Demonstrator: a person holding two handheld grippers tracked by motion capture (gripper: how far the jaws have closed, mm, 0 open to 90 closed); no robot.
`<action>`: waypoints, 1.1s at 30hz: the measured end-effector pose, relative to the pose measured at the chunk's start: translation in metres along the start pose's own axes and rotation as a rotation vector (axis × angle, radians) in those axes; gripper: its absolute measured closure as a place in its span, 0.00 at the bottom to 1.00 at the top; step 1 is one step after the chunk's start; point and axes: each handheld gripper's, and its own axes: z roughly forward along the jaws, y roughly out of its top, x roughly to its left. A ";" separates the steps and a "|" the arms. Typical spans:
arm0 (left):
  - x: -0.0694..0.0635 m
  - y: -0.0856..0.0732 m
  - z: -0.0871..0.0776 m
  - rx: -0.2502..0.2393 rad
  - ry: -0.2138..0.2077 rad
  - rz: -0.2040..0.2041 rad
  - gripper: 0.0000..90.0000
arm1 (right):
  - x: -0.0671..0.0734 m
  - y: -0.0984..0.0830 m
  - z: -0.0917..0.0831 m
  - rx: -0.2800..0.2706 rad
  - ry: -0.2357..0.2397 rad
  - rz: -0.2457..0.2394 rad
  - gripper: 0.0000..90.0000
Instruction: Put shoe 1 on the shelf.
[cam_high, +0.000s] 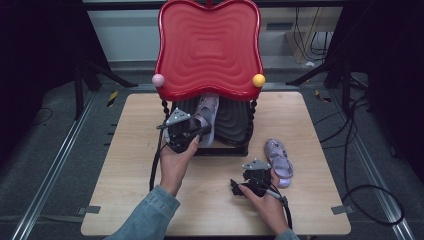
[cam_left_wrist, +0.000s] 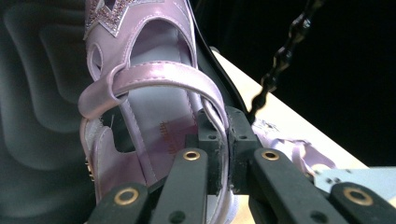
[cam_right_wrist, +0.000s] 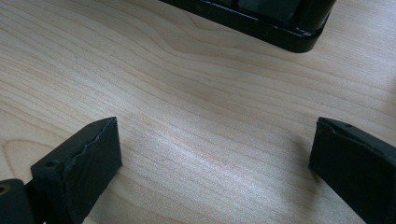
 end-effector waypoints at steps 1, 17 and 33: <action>0.001 0.001 0.001 -0.005 0.009 0.003 0.96 | 0.000 0.000 0.000 0.001 -0.001 -0.001 0.03; 0.021 0.000 0.017 -0.057 0.159 0.005 0.96 | 0.000 0.000 0.000 0.001 0.002 0.000 0.03; 0.033 -0.005 0.029 -0.027 0.202 -0.015 0.96 | 0.000 0.000 0.000 0.001 0.003 0.001 0.03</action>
